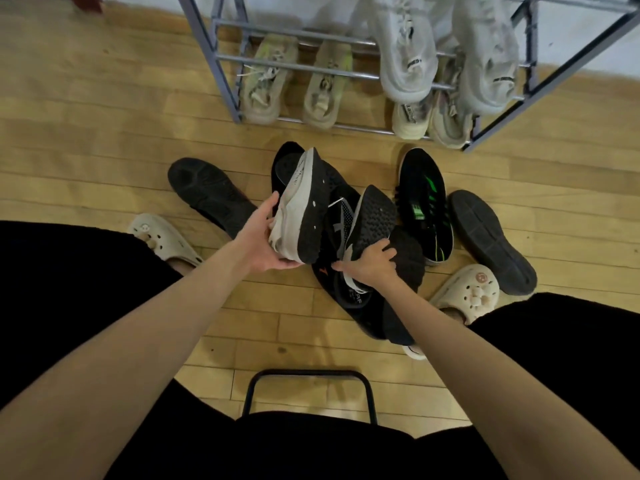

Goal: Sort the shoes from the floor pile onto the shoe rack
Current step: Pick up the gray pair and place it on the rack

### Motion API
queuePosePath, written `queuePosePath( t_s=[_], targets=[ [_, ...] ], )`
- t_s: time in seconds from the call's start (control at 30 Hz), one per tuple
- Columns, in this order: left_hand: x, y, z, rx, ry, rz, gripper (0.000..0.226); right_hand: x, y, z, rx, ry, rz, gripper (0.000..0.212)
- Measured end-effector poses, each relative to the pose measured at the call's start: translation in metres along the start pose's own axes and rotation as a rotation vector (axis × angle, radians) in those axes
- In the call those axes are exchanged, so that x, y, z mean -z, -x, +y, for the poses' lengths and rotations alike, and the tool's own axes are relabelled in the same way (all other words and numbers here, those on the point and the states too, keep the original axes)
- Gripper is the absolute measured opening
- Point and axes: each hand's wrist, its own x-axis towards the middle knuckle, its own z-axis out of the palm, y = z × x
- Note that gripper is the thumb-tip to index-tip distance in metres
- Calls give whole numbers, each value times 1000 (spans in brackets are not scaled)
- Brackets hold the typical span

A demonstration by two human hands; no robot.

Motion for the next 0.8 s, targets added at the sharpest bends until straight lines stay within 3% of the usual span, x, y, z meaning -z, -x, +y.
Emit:
queuePosePath(
  t_s=[0.1, 0.23, 0.37, 0.47, 0.57, 0.7, 0.8],
  targets=[
    [9, -3, 1, -23, 37, -15, 36, 7, 2, -1, -41, -135, 25, 116],
    [4, -2, -1, -65, 44, 19, 19, 35, 2, 10, -124, -584, 50, 96],
    [-7, -3, -3, -67, -94, 29, 22, 69, 10, 24, -129, -880, 179, 27],
    [-17, -4, -5, -46, -163, 82, 31, 83, 20, 34, -144, -993, 247, 31],
    [-26, -1, -6, -27, -193, 91, 17, 88, 35, 37, -121, -1114, 277, 13],
    [-39, 16, -6, -59, -263, 56, 1, 99, 50, 29, -28, -1146, 316, 16],
    [-43, 29, -1, -172, -376, 59, 20, 104, 64, 17, 61, -1136, 328, 29]
  ],
)
